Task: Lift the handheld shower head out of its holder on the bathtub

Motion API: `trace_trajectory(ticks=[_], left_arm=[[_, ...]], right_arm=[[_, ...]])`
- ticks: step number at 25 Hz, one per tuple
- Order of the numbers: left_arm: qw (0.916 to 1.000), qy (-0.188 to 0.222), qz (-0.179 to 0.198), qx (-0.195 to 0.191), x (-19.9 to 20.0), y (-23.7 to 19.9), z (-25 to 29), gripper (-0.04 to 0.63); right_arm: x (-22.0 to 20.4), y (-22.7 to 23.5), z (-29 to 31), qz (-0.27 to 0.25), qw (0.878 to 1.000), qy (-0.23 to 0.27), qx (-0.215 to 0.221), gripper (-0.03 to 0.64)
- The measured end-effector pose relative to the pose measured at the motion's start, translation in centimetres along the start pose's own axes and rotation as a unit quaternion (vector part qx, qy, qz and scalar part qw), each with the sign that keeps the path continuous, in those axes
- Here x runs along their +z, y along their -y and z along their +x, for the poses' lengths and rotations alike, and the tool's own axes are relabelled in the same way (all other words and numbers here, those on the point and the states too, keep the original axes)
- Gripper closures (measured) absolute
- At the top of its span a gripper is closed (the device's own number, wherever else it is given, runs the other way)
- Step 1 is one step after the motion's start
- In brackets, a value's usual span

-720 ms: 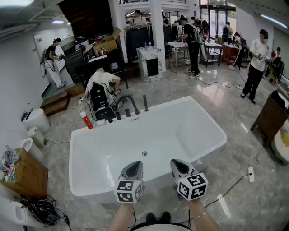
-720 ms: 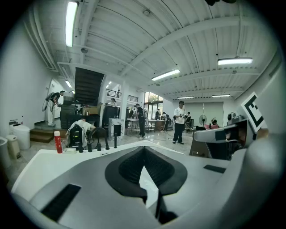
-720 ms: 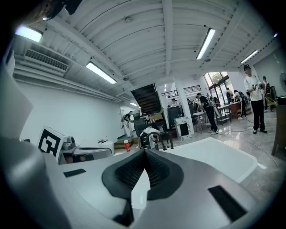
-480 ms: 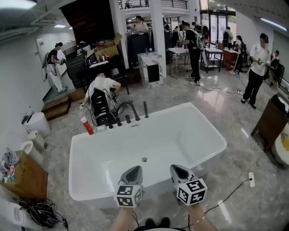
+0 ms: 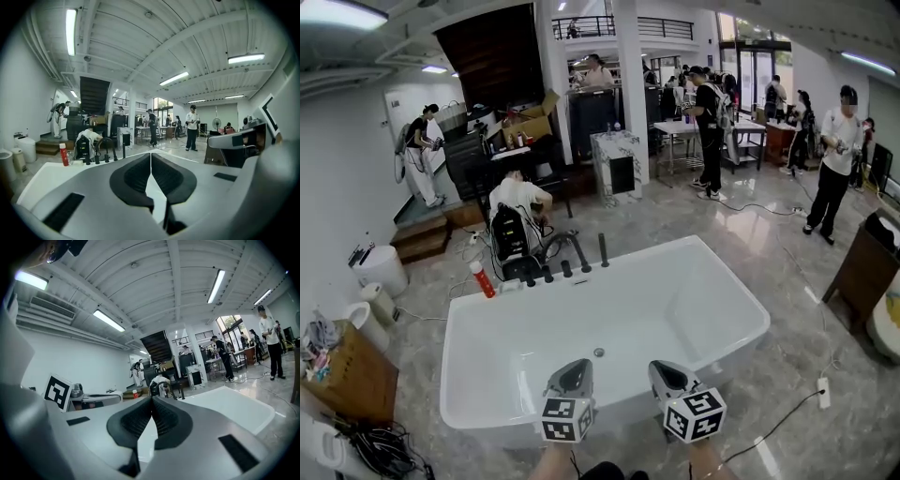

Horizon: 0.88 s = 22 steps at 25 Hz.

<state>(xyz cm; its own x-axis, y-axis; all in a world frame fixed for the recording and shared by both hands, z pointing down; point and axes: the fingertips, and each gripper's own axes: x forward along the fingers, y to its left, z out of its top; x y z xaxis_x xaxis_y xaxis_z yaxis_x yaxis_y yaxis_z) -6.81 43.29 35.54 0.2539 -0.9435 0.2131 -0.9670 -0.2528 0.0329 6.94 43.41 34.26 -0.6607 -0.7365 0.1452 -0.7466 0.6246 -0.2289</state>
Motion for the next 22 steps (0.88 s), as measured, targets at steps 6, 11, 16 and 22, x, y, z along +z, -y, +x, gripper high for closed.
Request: trace_trajectory(ticks=[6,11,16,22], left_arm=[[1.0,-0.003,-0.007,0.001,-0.4,0.0,0.5,0.529],[0.9998,-0.006,-0.017,0.001,0.3,-1.6,3.4,0.474],[0.9995,-0.013,-0.028,0.005,0.9,-4.9,9.9,0.448],[0.9993,-0.023,-0.029,-0.004,1.8,-11.0,20.1,0.445]], right_arm=[[-0.8,0.4,0.4,0.01,1.0,-0.007,0.007,0.609],[-0.3,1.9,2.9,0.022,1.0,-0.012,0.005,0.609],[0.7,5.6,8.4,0.023,0.999,-0.024,0.0,0.609],[2.3,10.2,18.8,0.027,0.999,-0.033,-0.012,0.609]])
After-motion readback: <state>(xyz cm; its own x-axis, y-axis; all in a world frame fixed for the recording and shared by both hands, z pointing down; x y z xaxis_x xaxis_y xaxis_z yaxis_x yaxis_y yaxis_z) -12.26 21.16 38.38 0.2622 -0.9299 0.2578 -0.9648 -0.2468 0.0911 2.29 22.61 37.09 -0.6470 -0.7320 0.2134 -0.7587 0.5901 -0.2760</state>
